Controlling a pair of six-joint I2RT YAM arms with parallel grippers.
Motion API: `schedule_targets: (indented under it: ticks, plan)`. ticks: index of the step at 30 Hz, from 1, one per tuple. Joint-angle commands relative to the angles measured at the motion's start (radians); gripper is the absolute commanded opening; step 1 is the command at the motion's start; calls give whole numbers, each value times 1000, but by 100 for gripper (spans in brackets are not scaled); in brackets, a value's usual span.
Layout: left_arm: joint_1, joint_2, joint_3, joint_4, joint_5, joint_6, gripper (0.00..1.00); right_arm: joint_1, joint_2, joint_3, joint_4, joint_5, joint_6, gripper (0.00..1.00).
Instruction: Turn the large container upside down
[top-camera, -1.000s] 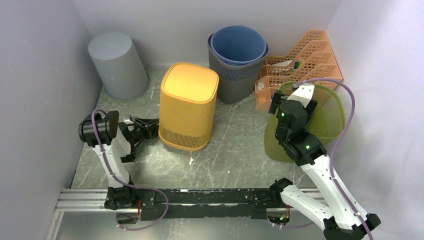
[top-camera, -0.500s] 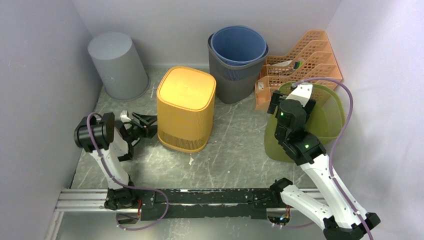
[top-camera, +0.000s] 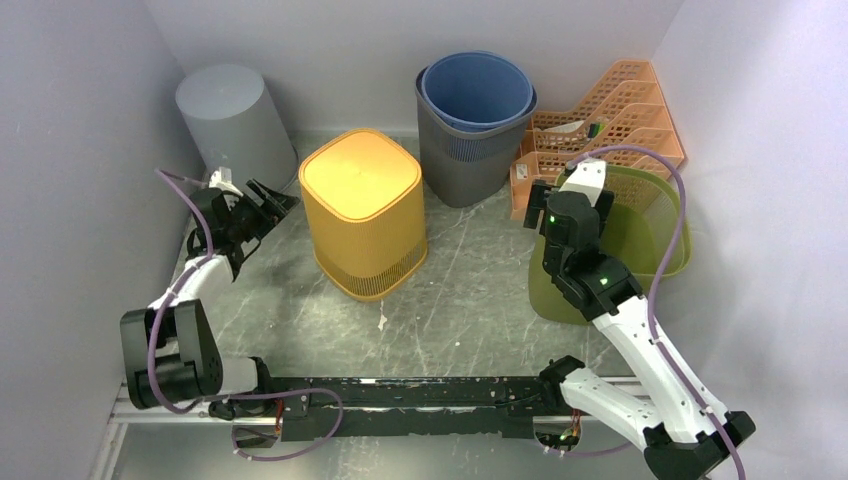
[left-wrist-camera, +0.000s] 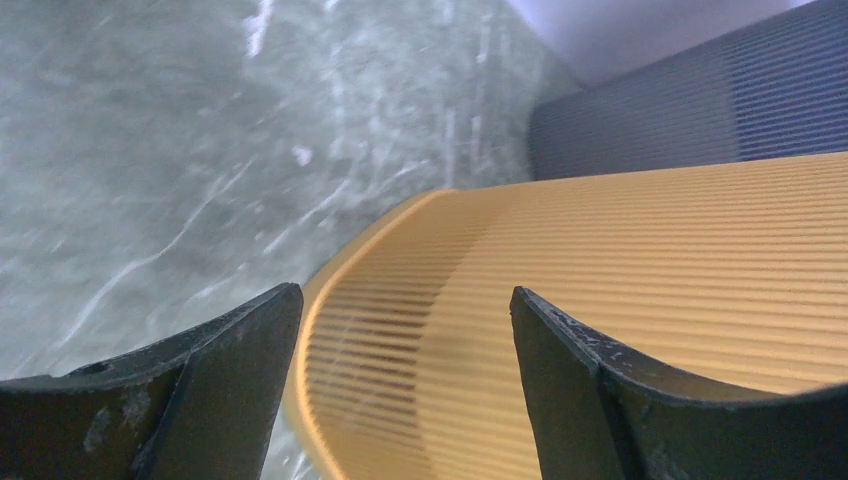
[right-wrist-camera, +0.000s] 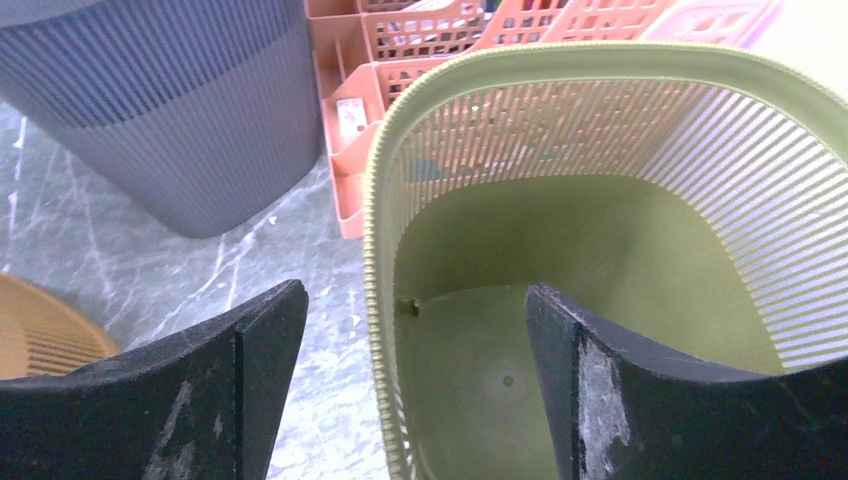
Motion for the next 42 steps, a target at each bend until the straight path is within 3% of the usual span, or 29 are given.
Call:
schedule_targets:
  ticks: [1, 10, 16, 23, 29, 42]
  plan:
    - [7, -99, 68, -334, -142, 144, 87, -7, 40, 66, -22, -120, -6, 79]
    - [-4, -172, 536, -671, -99, 343, 87, 15, 189, 157, -40, -374, 1, 76]
    - [-20, -130, 796, -797, 40, 440, 87, 130, 285, 132, -4, -423, 34, 75]
    - [-47, -166, 803, -767, 70, 445, 87, 302, 415, 113, 7, -339, 77, 76]
    - [-50, -172, 776, -778, 66, 473, 87, 296, 354, 120, -13, -210, 83, 77]
    - [-52, -173, 773, -782, 81, 484, 88, 283, 329, 74, -36, -166, 106, 77]
